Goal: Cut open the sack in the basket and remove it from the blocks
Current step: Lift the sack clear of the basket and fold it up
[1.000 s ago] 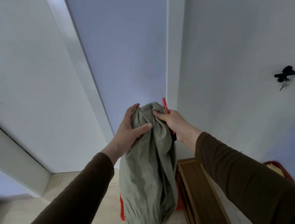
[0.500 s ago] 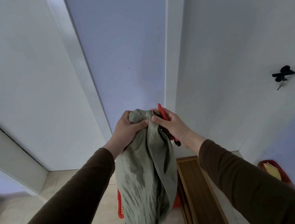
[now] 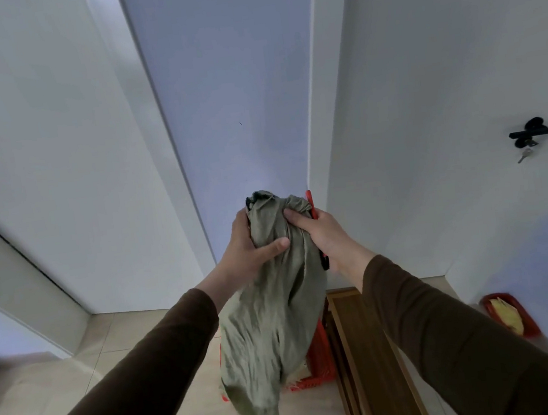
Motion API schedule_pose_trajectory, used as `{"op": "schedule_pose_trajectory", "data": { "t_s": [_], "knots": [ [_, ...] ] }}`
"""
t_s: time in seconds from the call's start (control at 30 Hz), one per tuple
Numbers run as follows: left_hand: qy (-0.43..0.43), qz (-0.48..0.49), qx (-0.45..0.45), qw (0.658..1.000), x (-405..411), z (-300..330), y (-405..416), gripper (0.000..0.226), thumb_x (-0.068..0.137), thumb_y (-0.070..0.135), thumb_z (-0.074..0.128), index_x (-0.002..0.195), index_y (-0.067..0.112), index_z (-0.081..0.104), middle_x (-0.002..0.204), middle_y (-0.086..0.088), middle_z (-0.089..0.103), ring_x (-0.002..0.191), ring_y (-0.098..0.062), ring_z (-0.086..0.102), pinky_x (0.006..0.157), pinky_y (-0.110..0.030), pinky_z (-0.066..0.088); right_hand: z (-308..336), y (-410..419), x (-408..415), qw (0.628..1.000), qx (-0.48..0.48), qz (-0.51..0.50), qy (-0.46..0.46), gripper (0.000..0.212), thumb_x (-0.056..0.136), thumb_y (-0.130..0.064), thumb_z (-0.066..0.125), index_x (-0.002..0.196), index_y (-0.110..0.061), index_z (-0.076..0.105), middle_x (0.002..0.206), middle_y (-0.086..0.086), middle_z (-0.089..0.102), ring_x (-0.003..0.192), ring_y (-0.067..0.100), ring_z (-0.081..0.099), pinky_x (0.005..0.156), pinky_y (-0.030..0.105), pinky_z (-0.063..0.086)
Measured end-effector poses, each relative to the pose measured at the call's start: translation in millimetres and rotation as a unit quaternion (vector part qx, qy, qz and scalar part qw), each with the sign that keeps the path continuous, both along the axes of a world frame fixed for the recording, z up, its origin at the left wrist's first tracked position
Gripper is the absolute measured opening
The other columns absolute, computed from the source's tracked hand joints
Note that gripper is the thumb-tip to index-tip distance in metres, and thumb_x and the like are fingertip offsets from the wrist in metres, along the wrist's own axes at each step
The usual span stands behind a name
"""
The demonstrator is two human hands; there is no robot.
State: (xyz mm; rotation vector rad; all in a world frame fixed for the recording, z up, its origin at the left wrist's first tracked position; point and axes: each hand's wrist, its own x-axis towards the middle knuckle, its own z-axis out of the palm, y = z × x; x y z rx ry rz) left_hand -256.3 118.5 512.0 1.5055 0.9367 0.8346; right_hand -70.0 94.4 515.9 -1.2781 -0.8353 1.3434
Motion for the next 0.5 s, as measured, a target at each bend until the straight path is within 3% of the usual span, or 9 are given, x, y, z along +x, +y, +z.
{"op": "schedule_pose_trajectory", "data": {
  "t_s": [0.1,0.2,0.33,0.5],
  "knots": [
    [-0.014,-0.026,0.037,0.999,-1.7,-6.5,-1.2,0.113,0.075,0.019,0.092,0.156,0.044,0.018,0.15,0.005,0.048,0.134,-0.014,0.06,0.106,-0.034,0.055,1.2,1.9,-5.6,0.996,-0.074,0.026,0.042,0.052,0.086,-0.045,0.082,0.124,-0.011,0.072,0.11,0.015,0.081,0.097,0.032,0.079,0.081,0.041,0.064],
    [-0.021,0.016,0.067,0.997,-3.2,-8.7,4.0,0.101,0.071,0.023,0.095,0.149,0.046,0.036,0.143,0.009,0.057,0.125,-0.011,0.066,0.104,-0.038,0.058,-0.1,6.1,-9.9,0.995,-0.084,0.037,0.03,0.058,0.084,-0.053,0.081,0.125,-0.012,0.072,0.109,0.014,0.081,0.096,0.031,0.079,0.081,0.042,0.064],
    [-0.026,0.112,0.029,0.993,-6.7,-12.9,11.2,0.076,0.065,0.04,0.099,0.127,0.042,0.056,0.115,0.009,0.074,0.1,-0.006,0.076,0.088,-0.036,0.065,-1.1,9.9,-16.5,0.997,-0.02,0.016,-0.076,0.071,0.08,-0.06,0.082,0.134,-0.017,0.062,0.12,0.008,0.077,0.106,0.025,0.076,0.098,0.045,0.06],
    [-0.06,0.201,-0.059,0.976,-12.9,-7.7,20.0,0.074,0.053,0.062,0.097,0.113,0.032,0.065,0.104,0.008,0.08,0.093,-0.01,0.08,0.082,-0.035,0.066,-4.8,8.8,-16.8,0.981,0.073,0.111,-0.14,0.076,0.073,-0.046,0.092,0.139,-0.035,0.056,0.128,-0.005,0.072,0.112,0.01,0.073,0.098,0.032,0.059]
  ]
}}
